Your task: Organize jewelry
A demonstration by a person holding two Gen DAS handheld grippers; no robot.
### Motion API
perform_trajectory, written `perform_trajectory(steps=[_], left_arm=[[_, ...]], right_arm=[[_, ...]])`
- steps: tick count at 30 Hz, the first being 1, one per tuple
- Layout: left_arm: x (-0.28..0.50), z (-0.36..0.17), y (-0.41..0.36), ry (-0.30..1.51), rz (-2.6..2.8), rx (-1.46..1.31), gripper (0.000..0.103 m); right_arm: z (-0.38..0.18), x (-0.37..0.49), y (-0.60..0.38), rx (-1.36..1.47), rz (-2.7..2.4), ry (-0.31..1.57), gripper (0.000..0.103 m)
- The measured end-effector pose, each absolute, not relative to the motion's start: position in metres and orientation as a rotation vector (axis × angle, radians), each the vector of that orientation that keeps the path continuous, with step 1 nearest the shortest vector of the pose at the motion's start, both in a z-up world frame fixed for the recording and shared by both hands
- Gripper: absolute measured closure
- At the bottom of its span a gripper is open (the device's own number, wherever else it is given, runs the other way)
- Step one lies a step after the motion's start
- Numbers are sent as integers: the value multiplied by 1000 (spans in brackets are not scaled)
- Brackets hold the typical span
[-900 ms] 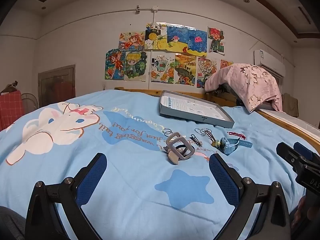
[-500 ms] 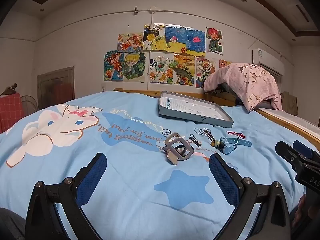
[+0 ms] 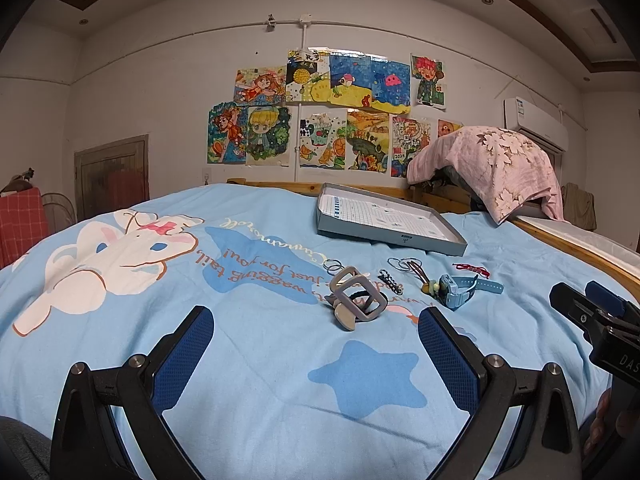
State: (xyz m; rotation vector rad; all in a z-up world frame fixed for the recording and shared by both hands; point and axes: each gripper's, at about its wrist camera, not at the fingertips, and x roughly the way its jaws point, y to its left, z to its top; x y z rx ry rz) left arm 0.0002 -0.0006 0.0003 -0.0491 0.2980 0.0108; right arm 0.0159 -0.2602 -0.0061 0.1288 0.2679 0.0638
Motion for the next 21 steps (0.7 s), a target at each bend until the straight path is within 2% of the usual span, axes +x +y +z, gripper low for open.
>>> perform_trajectory(steps=[21], left_arm=[[0,0,-1,294,11,-46,0]], right_arm=[[-7,16,-261,130,64,269,1]])
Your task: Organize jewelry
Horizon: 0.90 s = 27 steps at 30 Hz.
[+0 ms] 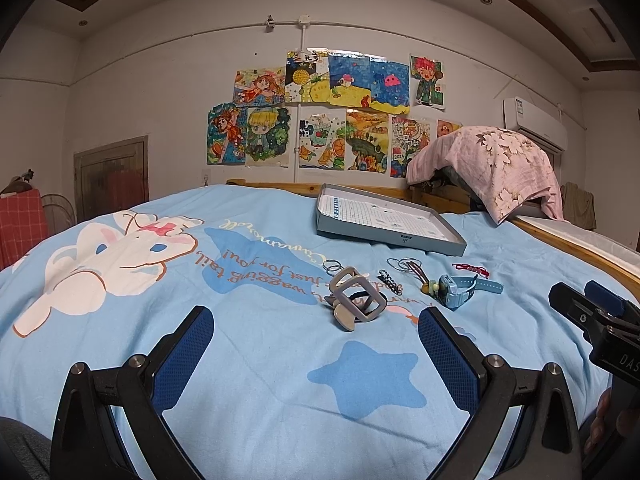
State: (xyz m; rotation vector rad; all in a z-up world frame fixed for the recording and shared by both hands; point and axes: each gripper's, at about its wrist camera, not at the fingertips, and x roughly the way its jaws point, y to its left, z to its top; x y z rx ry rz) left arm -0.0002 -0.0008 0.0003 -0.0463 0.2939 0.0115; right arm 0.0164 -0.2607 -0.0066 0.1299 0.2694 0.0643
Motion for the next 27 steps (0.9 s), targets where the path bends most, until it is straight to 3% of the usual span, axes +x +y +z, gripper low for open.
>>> perform_trajectory(steps=[27], left_arm=[[0,0,-1,295,8,-48,0]], right_arm=[[-7,16,-261,131,64,270,1]])
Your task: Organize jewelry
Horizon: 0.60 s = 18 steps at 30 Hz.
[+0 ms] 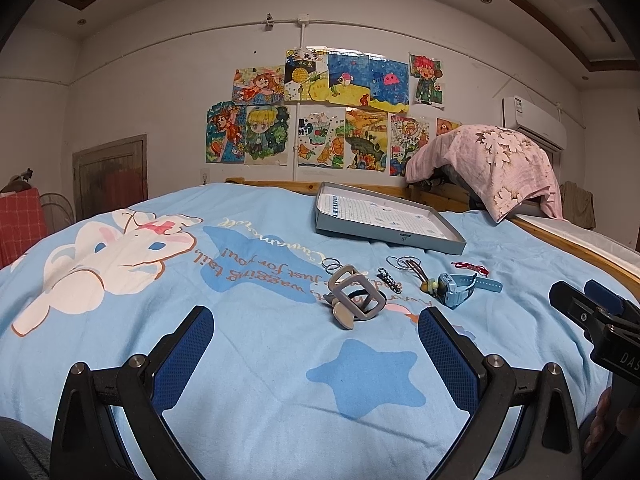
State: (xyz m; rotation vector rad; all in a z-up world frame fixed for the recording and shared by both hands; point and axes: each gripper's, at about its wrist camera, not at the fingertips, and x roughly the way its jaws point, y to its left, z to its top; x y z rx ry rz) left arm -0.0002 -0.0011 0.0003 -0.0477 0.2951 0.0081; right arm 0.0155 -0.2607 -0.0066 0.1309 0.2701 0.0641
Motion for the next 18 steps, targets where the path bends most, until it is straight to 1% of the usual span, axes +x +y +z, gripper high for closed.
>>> perform_trajectory(steps=[18], left_arm=[[-1,-3,-1,297,12,-50,0]], right_arm=[[-7,16,-261,132,65,270,1]])
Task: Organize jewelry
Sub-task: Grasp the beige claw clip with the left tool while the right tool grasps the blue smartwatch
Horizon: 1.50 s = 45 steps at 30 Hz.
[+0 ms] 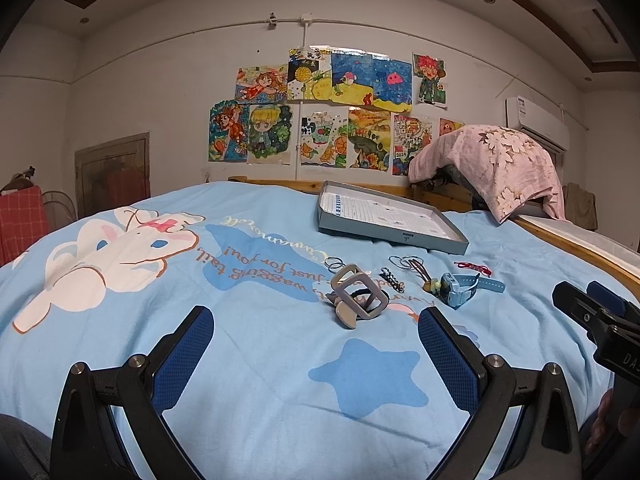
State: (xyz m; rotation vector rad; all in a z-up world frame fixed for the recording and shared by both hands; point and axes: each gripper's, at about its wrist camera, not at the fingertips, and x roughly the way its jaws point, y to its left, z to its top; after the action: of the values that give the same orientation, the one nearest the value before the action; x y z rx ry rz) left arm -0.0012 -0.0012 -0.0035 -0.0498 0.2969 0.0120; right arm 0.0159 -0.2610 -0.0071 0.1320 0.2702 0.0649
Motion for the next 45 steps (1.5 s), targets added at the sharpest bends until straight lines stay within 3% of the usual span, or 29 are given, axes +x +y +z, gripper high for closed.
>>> perform_trajectory(steps=[17,32,45], left_arm=[[37,-4,10,415,-8,-93,0],[119,11,6,448,21,-118,0],[157,-24,-3,571,-3,-144,0]], right_arm=[[-7,30,-263,145,33,281,1],[18,119,-289,163,43,316,1],[-21,186,-284,144,96,473,1]])
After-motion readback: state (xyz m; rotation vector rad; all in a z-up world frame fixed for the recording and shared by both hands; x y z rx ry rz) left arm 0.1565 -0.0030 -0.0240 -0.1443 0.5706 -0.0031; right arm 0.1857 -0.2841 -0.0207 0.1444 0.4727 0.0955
